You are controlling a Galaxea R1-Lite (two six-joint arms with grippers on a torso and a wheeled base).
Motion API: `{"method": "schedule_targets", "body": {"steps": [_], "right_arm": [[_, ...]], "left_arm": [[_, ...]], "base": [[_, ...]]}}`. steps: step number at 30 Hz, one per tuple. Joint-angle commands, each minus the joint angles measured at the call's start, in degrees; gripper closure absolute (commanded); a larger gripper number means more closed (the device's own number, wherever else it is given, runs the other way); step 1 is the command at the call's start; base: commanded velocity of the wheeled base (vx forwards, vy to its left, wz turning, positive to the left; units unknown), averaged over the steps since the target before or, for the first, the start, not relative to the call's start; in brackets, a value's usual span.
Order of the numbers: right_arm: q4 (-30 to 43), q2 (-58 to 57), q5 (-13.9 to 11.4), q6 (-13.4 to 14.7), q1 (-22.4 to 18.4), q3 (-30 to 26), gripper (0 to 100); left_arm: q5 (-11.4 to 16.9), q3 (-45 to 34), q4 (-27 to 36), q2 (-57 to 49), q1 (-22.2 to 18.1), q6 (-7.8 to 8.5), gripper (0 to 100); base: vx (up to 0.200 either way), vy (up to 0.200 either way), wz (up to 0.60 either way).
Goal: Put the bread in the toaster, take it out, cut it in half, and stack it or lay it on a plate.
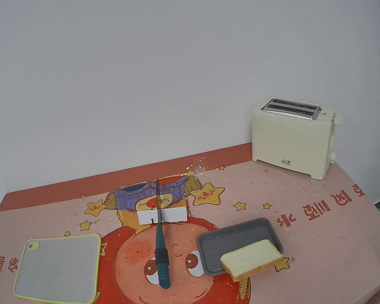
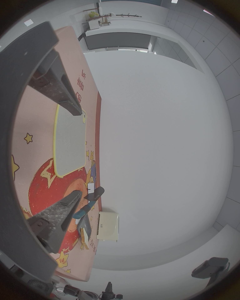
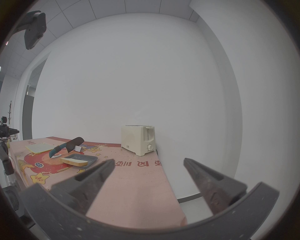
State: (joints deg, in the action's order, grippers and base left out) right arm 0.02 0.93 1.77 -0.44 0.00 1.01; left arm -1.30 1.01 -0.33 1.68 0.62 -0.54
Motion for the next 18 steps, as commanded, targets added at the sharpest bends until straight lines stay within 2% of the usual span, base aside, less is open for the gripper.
{"method": "schedule_targets", "body": {"steps": [1, 18], "right_arm": [[0.0, -0.9, 0.0, -0.1, 0.0, -0.9, 0], [0.0, -0.9, -0.1, 0.3, 0.1, -0.9, 0]], "left_arm": [[0.0, -1.0, 0.0, 0.1, 0.0, 0.01, 0], [0.0, -1.0, 0.0, 0.1, 0.0, 0.01, 0]], "base": [[0.000, 0.000, 0.00], [0.000, 0.000, 0.00]]}}
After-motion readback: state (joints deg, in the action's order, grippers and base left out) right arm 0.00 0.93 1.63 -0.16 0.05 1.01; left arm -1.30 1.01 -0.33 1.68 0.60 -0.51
